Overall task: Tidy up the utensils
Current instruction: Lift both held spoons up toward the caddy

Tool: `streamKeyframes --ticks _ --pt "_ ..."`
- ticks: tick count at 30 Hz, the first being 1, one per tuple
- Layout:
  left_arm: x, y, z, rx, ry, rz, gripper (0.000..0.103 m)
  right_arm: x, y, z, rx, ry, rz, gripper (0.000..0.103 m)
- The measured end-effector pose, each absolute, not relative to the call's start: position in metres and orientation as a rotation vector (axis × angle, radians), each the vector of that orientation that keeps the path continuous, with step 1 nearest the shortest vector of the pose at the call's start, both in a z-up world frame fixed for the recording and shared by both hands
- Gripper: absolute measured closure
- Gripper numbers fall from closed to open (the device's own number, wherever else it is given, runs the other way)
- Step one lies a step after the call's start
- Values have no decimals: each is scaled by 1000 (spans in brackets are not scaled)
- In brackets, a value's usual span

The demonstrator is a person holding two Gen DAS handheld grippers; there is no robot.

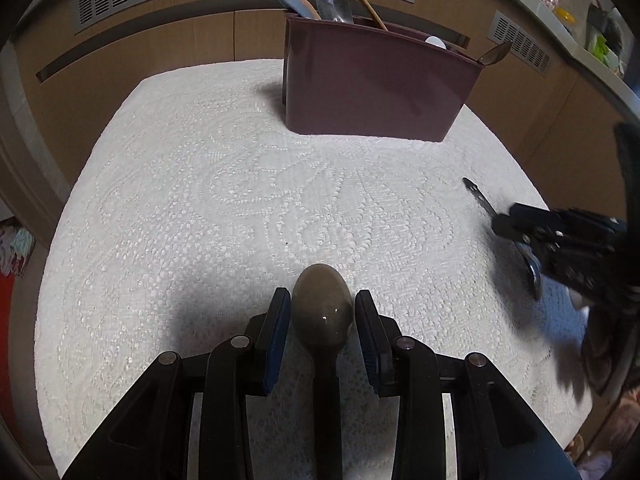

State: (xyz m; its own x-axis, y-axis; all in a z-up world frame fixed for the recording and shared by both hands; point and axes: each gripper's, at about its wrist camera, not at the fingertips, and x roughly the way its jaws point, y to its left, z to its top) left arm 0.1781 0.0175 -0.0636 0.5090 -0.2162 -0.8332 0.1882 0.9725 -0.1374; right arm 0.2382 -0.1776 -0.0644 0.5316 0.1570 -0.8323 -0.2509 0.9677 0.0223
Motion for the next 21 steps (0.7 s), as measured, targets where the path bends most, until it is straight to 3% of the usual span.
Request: streamKeyframes --ticks 4,7,9,17,19,21 --pt "177 18 -63 -41 1010 -247 67 250 -175 -70 -137 1002 221 95" --pt "175 18 -61 -33 1014 -253 65 242 -178 -65 -126 991 230 95" --pt "175 17 -60 -11 1034 -268 58 234 -182 -59 -108 977 238 95" --pt "188 1 -62 139 1133 -273 58 210 -183 -44 -80 916 278 95" --pt "189 -6 -62 184 1130 -265 59 209 -180 -44 -79 910 276 95" --pt "186 -13 -62 206 1106 -265 69 207 -181 -45 -69 903 276 95"
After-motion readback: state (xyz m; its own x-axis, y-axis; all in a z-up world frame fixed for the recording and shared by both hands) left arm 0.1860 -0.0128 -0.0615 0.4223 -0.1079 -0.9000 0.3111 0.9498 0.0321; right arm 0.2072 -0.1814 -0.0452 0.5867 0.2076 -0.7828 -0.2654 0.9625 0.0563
